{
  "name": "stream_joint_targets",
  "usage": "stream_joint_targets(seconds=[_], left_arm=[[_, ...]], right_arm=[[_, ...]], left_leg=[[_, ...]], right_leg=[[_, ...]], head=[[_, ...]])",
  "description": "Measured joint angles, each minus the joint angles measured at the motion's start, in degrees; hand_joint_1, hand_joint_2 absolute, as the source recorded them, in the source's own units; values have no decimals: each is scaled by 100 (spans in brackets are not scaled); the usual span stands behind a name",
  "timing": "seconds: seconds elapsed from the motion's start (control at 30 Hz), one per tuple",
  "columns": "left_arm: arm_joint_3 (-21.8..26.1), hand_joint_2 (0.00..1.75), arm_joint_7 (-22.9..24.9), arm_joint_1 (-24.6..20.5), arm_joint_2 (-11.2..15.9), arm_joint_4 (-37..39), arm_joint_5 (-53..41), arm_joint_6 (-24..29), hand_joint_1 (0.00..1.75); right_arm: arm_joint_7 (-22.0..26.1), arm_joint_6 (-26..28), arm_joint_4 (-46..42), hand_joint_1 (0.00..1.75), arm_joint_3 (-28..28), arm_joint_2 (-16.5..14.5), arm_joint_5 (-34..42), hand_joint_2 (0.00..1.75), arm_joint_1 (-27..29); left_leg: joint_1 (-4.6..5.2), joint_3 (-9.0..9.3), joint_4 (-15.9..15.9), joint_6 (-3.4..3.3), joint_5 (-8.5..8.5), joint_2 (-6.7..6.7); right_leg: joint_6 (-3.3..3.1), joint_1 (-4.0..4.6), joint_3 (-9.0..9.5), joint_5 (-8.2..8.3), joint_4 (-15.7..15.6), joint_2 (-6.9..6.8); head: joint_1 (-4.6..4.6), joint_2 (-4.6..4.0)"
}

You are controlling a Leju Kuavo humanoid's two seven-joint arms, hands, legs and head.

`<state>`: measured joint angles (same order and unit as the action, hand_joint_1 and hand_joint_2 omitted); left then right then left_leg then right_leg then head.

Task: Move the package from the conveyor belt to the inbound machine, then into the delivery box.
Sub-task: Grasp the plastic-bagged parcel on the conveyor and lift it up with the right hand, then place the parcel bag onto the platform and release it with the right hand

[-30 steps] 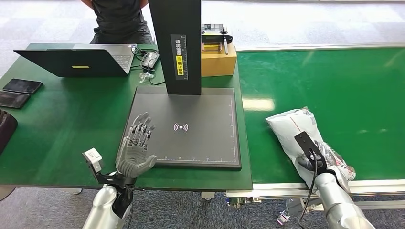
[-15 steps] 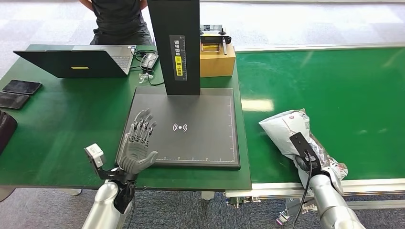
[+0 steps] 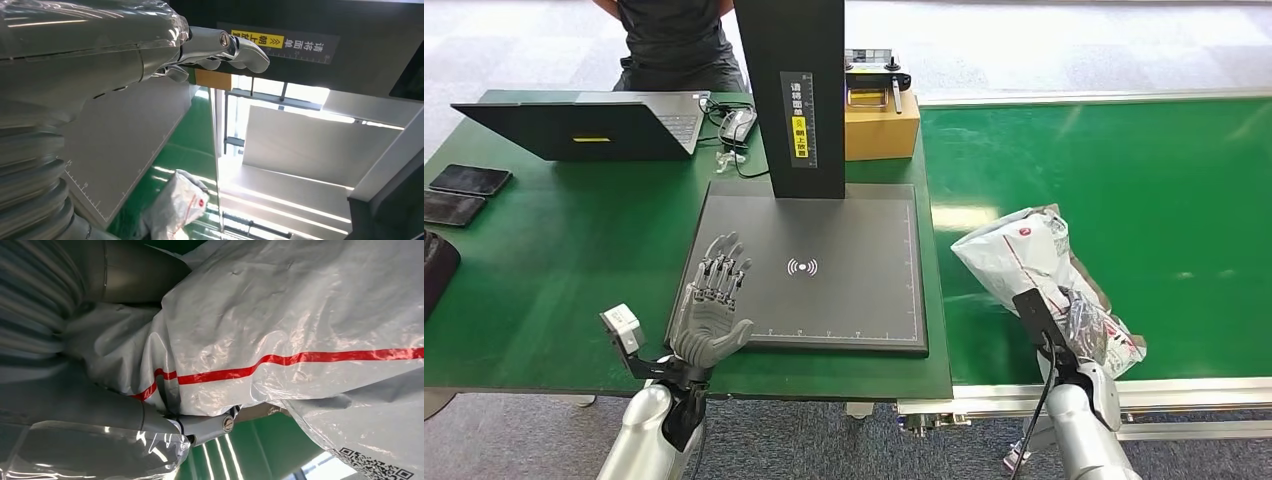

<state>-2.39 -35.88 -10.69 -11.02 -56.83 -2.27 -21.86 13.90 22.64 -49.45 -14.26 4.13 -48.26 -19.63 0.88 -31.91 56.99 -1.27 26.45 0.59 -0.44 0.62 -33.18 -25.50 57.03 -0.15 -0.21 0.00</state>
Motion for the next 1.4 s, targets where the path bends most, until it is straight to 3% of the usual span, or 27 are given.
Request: stream_joint_targets(seconds=[0.47,0.67,0.93,1.1,1.3,1.4], left_arm=[[8,175,-63,11,0,0,46,27,0],[9,175,-206,53,0,-33,78,158,0],[83,175,-438,299,-23,-932,217,984,0],[144,175,-440,395,-70,-1364,163,1589,0],[174,175,-440,526,-90,-1645,221,1722,0],[206,175,-440,574,-90,-1744,225,1737,0]], right_arm=[[446,490,-1257,175,188,-185,57,175,368],[586,1140,-1825,175,318,-210,-426,175,495],[464,808,-2476,175,744,35,-840,175,274],[343,933,-2416,175,1189,236,-1589,175,-96],[311,725,-1962,175,1909,265,-1876,175,-688],[494,194,-1641,175,2237,268,-1845,175,-1034]], left_leg=[[2,-6,0,0,0,-1],[2,-7,0,0,0,0],[2,-11,0,-1,-1,3],[2,-13,0,-3,-3,-1],[2,-13,0,-1,-6,-7],[1,-18,-1,-1,-7,-3]], right_leg=[[1,-3,-5,-1,0,-1],[1,-2,-8,-1,0,0],[1,-3,-10,0,2,3],[1,-3,-7,1,2,-2],[0,-2,-10,1,3,-9],[-2,-2,-14,1,6,-6]], head=[[-1,0],[0,0],[-1,0],[0,0],[-2,0],[-2,0]])
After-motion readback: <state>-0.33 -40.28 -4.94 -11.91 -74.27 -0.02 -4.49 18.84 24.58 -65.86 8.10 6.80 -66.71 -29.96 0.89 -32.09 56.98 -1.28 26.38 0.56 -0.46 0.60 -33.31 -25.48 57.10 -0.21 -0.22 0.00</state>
